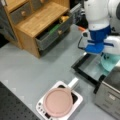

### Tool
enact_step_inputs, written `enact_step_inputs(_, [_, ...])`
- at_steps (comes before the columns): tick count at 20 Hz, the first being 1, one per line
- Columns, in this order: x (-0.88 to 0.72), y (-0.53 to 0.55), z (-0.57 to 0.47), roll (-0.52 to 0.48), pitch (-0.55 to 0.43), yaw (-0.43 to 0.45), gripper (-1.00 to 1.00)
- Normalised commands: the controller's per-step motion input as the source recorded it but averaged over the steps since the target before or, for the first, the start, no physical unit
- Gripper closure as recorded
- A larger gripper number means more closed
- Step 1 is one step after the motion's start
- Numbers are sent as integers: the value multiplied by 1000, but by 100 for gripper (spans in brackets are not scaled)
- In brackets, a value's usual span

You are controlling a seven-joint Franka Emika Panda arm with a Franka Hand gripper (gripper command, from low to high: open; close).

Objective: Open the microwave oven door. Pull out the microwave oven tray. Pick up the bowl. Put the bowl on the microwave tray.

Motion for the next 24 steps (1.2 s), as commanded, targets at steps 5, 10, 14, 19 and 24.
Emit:
enact_step_inputs(5, [-219,22,-204,117,-224,-113,100])
enact_step_inputs(10, [-211,57,-226,142,-224,-156,100])
enact_step_inputs(14, [-212,118,-244,151,-230,-194,-100])
enact_step_inputs(19, [-217,130,-236,98,-226,-168,-100])
enact_step_inputs(24, [-219,148,-217,59,-223,-155,-100])
